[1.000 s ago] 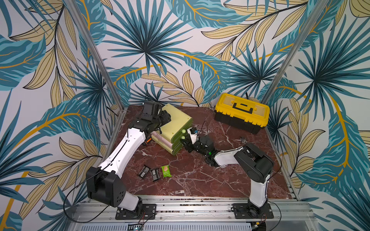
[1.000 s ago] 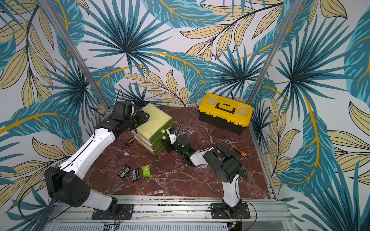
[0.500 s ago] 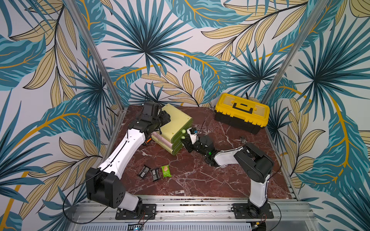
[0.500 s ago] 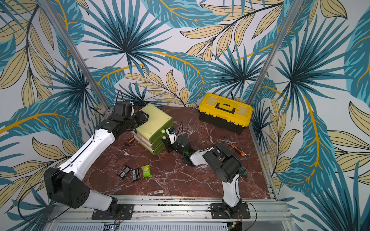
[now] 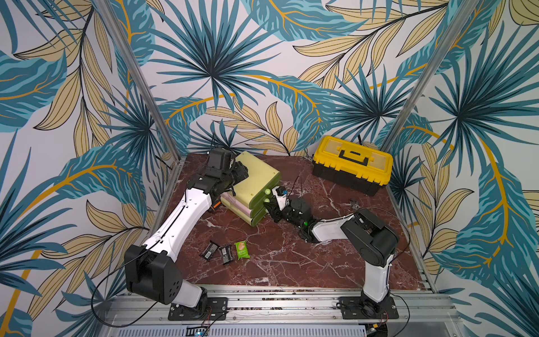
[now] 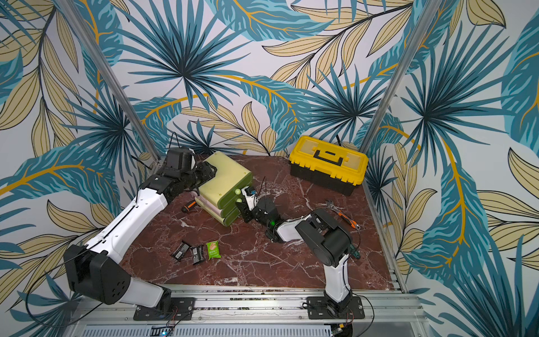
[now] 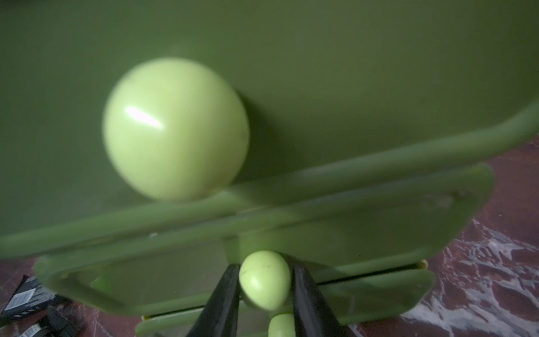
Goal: Take the cookies out of the drawer
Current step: Open the drawer in the storage box.
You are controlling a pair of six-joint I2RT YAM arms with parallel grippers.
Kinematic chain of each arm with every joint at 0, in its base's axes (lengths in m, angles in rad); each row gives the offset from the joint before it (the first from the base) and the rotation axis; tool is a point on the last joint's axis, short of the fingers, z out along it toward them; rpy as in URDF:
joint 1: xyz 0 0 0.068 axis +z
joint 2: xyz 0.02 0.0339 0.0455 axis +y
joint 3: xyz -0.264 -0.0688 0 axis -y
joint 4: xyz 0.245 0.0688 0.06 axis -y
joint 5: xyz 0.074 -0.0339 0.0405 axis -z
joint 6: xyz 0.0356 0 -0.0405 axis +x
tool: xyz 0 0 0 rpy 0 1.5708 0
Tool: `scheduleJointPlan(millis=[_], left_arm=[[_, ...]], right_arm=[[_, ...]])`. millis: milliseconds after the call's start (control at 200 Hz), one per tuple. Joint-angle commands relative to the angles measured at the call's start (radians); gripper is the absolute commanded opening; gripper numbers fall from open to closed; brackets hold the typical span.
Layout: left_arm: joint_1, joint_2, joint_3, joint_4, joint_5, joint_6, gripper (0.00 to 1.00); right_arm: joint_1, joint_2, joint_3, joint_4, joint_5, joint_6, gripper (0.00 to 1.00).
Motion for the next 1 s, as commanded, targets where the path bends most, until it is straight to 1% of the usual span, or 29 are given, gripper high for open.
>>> scheduleJointPlan(millis=[0,205,416,661,997], left_arm=[[0.008,0.0,-0.045,-0.069,-0.02,-0.003,0.56],[0.01,-0.001,-0.046,-0.07,-0.021,-0.005,0.56],[0.013,-0.002,-0.052,-0.066,-0.021,-0.008,0.56],[0.019,-0.005,-0.057,-0.064,-0.02,-0.009,0.56],[0.025,-0.005,-0.054,-0.069,-0.016,-0.001,0.56]], right_arm=[[-0.003,-0.036,-0.007,0.011,0.011,-0.007,0.28],[-0.003,-0.059,-0.037,0.026,0.014,-0.01,0.2],[-0.002,-0.092,-0.086,0.033,0.002,-0.004,0.19],[-0.001,-0.164,-0.162,0.033,0.0,-0.005,0.18],[0.003,-0.268,-0.252,-0.025,0.002,-0.022,0.16]])
